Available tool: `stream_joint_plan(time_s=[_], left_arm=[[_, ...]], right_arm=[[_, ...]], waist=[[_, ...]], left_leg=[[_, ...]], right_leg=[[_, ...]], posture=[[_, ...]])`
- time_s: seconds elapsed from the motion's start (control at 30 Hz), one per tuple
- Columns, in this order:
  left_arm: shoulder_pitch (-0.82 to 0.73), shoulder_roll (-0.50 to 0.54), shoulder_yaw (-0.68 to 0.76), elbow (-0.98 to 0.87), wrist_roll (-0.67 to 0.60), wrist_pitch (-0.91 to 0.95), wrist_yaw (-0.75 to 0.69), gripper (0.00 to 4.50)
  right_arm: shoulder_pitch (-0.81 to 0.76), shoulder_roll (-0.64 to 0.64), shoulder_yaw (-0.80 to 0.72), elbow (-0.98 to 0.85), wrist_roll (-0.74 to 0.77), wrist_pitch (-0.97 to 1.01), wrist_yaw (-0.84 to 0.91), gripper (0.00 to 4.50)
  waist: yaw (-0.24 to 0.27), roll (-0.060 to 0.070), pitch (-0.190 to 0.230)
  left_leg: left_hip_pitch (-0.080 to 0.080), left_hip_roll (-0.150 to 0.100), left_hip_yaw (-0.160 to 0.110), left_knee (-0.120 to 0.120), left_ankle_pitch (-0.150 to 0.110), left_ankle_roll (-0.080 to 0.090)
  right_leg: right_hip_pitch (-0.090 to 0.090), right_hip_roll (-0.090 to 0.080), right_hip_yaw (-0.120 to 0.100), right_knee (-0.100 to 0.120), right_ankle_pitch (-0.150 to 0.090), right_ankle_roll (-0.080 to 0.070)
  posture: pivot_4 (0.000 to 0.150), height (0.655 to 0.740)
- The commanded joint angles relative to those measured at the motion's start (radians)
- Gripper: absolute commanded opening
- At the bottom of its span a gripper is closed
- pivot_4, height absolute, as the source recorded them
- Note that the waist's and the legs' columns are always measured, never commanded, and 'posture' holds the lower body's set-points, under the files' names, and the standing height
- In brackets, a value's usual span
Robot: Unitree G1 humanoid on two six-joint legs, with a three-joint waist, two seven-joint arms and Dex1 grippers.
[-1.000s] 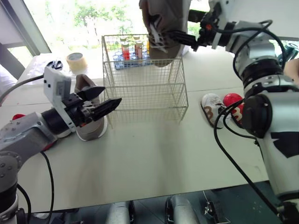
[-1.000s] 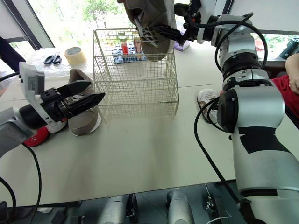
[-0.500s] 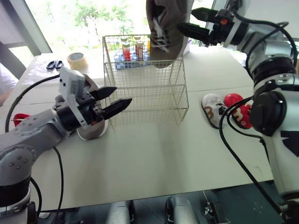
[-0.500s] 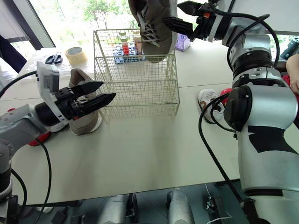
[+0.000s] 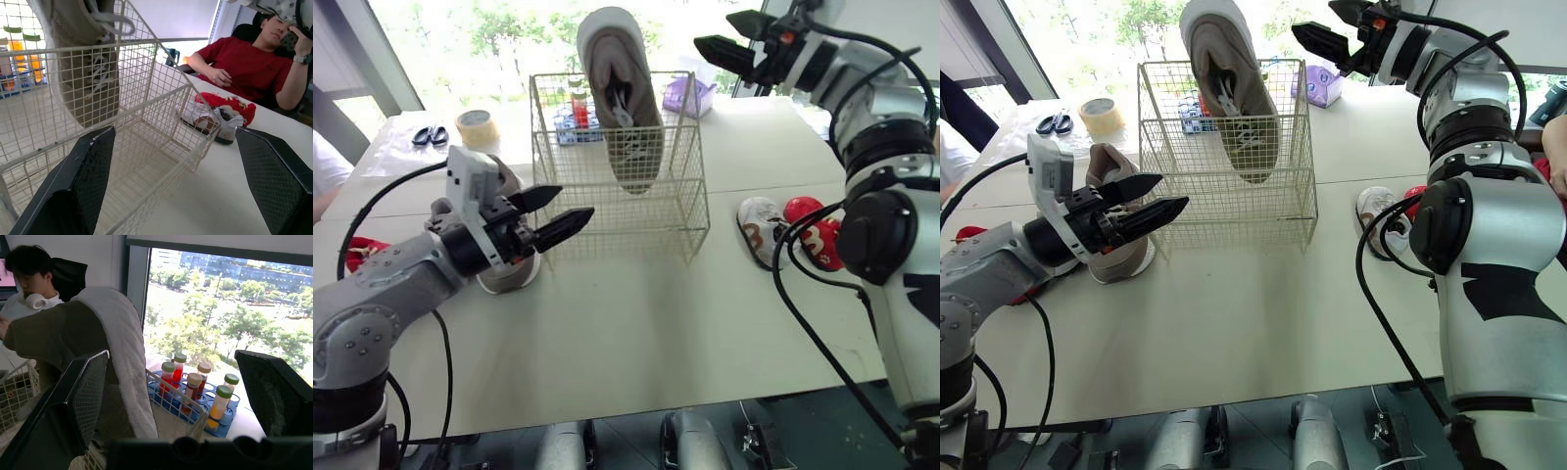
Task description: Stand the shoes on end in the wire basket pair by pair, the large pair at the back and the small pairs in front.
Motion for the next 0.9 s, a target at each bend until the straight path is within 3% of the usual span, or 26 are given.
stream_joint_plan(time_s=[0.03, 0.23, 0.3, 0.43, 0.57, 0.73, 0.9], left_arm=[[-0.007, 0.004, 0.007, -0.023, 0.005, -0.013, 0.003, 4.02], [-0.015, 0.032, 0.039, -0.002, -0.004, -0.007, -0.006, 4.02], [-0.028, 0.056, 0.061, 0.023, -0.014, -0.003, -0.022, 4.02], [-0.05, 0.082, 0.054, 0.07, 0.02, -0.012, -0.055, 4.02], [-0.065, 0.077, 0.021, 0.077, 0.055, -0.015, -0.076, 4.02], [-0.089, 0.094, 0.04, 0.093, 0.073, -0.013, -0.092, 4.02], [-0.131, 0.105, 0.06, 0.088, 0.104, -0.021, -0.077, 4.02]], right_arm=[[-0.021, -0.023, 0.027, -0.051, -0.028, -0.074, 0.02, 4.45], [0.057, 0.032, 0.065, -0.175, -0.02, -0.069, -0.012, 4.45], [0.136, 0.082, 0.064, -0.335, 0.018, -0.013, -0.035, 4.45], [0.297, 0.202, 0.094, -0.672, 0.007, 0.107, -0.254, 4.45], [0.397, 0.298, 0.144, -0.883, -0.013, 0.22, -0.395, 4.45], [0.439, 0.332, 0.176, -0.962, -0.023, 0.276, -0.501, 4.45], [0.416, 0.372, 0.192, -0.92, -0.04, 0.274, -0.616, 4.45]], waist=[[0.0, 0.0, 0.0], [-0.002, 0.0, 0.0], [-0.002, 0.0, 0.0], [-0.001, 0.0, 0.0], [0.003, 0.0, 0.0], [0.009, 0.0, -0.001], [-0.001, 0.0, -0.001]], left_leg=[[0.0, 0.0, 0.0, 0.0, 0.0, 0.0], [0.0, 0.0, 0.0, 0.0, 0.0, 0.0], [0.0, 0.0, 0.0, 0.0, 0.0, 0.0], [0.0, 0.001, 0.0, 0.001, 0.0, 0.0], [-0.001, 0.0, 0.0, 0.002, 0.0, 0.0], [-0.003, 0.0, -0.002, 0.006, 0.0, 0.0], [-0.003, 0.0, -0.002, 0.006, 0.0, 0.0]], right_leg=[[0.0, 0.0, 0.0, 0.0, 0.0, 0.0], [0.0, 0.0, 0.0, 0.0, 0.0, 0.0], [0.0, 0.0, 0.0, 0.001, 0.0, 0.0], [-0.001, 0.0, 0.0, 0.003, 0.0, 0.0], [-0.002, 0.0, 0.0, 0.004, 0.0, 0.0], [-0.002, 0.0, -0.001, 0.005, 0.0, 0.0], [-0.003, 0.0, 0.0, 0.007, 0.0, 0.0]], posture=[[0.15, 0.6675], [0.15, 0.6675], [0.15, 0.6675], [0.15, 0.6675], [0.15, 0.6675], [0.15, 0.6675], [0.15, 0.6675]])
